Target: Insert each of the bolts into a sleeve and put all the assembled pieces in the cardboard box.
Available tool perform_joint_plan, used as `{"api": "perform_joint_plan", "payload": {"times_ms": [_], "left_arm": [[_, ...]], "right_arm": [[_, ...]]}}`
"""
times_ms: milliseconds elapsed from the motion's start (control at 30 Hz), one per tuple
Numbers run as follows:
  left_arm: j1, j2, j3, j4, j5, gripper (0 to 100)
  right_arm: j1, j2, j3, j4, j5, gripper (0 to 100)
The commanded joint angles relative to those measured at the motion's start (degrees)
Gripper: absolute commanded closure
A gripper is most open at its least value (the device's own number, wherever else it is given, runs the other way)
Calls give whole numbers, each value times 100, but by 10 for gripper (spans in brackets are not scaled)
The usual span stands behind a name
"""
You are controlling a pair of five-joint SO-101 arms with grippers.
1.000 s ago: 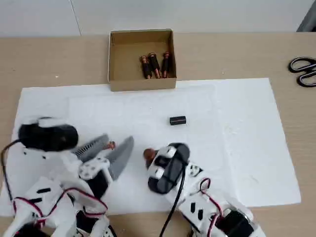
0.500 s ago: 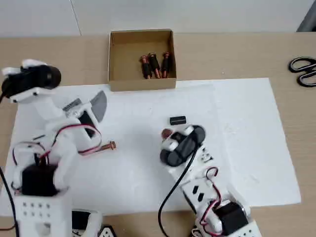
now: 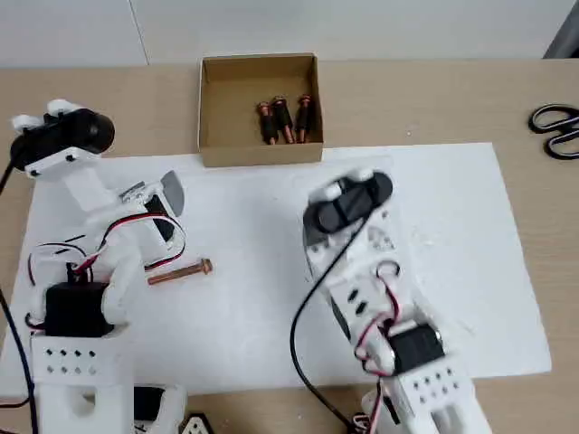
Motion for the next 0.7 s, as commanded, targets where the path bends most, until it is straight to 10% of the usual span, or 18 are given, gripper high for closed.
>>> {"api": "perform_joint_plan", "payload": {"times_ms": [0,667], "left_arm": [[-26,18,-207,-88,-44,908],[-53,-26,-233,633,-343,910]], "right_arm": [[40,1042,-941,-752,-62,995],[57,7169,-6576,-1455,-70,995]]}}
